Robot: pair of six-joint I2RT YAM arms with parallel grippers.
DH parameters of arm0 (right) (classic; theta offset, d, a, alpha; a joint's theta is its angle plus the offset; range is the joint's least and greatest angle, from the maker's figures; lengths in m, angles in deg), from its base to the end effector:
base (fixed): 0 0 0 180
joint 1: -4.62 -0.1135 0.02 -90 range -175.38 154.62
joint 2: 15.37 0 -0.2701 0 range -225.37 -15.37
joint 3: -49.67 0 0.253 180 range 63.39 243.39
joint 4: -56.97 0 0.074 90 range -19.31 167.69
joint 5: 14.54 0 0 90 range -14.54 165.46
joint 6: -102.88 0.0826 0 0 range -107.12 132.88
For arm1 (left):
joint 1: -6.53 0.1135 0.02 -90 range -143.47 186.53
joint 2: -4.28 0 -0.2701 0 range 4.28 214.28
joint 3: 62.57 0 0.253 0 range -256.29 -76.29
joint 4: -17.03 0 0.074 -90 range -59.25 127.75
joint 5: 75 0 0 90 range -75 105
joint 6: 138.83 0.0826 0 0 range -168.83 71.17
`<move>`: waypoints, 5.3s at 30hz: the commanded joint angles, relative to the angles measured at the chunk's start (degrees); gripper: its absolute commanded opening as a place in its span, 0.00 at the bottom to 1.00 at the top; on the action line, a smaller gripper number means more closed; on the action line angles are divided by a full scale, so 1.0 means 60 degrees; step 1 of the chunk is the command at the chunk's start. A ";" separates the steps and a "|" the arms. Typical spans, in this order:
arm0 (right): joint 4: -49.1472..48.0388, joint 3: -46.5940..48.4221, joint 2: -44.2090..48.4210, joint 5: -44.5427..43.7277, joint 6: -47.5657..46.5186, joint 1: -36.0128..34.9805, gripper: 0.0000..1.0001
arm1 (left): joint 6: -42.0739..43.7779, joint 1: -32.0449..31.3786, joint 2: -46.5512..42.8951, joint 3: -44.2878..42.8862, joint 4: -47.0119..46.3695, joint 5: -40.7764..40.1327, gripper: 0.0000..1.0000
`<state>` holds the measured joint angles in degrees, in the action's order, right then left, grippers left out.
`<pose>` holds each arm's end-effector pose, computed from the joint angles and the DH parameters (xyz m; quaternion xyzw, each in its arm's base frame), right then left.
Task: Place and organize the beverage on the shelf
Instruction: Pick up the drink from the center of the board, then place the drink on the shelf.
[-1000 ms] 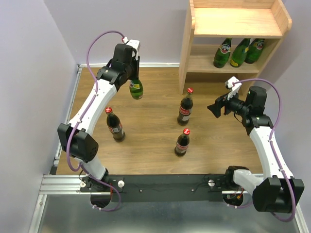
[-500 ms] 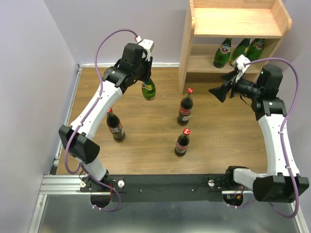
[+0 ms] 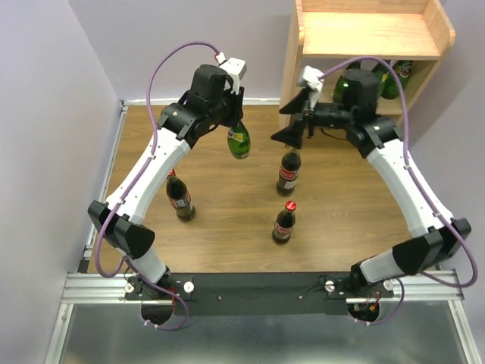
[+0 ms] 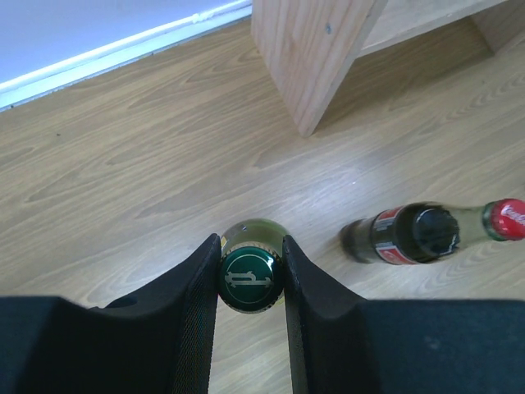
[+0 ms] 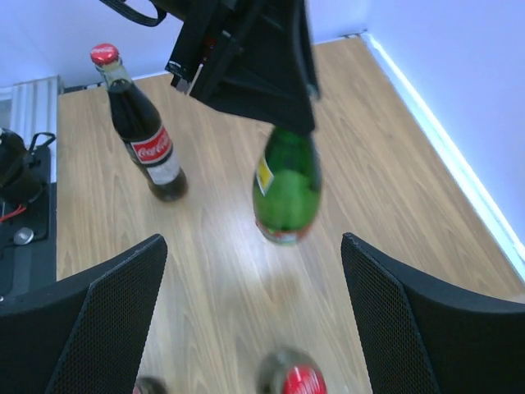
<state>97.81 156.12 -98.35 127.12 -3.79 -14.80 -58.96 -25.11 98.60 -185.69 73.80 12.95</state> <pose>0.2978 0.1737 0.4449 -0.4700 0.6097 0.3638 0.5245 0.3424 -0.2075 0.4313 0.1508 0.8436 -0.1693 0.4868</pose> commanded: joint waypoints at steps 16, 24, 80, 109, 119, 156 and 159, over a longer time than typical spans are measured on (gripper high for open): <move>-0.2071 -0.0176 -0.1726 -0.4741 0.1442 -0.2944 0.94 | -0.0406 -0.0220 -0.1043 -0.1571 -0.0465 0.0267 0.00; -0.2569 -0.0425 -0.2093 -0.5562 0.2234 -0.3399 1.00 | -0.0436 -0.0220 -0.1057 -0.1600 -0.0524 0.0253 0.00; -0.3274 -0.0425 -0.1522 -0.4787 0.2880 -0.3619 0.01 | -0.0948 -0.0249 -0.2200 0.0773 -0.2179 0.0941 0.48; -0.3230 -0.0484 -0.0848 -0.4743 0.2617 -0.3282 0.01 | -0.0377 -0.0220 -0.3063 0.1271 -0.2047 -0.0289 0.62; -0.2996 -0.0030 -0.0248 -0.4347 0.3010 -0.2301 0.01 | 0.0179 -0.0220 -0.4937 0.3319 -0.3964 -0.0830 0.63; -0.3888 -0.1992 0.1174 -0.7408 0.2001 0.0834 0.01 | 0.1630 -0.0220 -0.7913 0.9239 -0.7980 -0.1783 0.72; -0.4371 -0.2241 0.0984 -0.7599 0.2016 0.0834 0.01 | 0.1630 -0.0220 -0.7942 0.9269 -0.8009 -0.1783 0.72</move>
<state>84.15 143.13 -93.34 85.50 8.91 -9.97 -49.91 -26.22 52.29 -130.77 28.53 3.86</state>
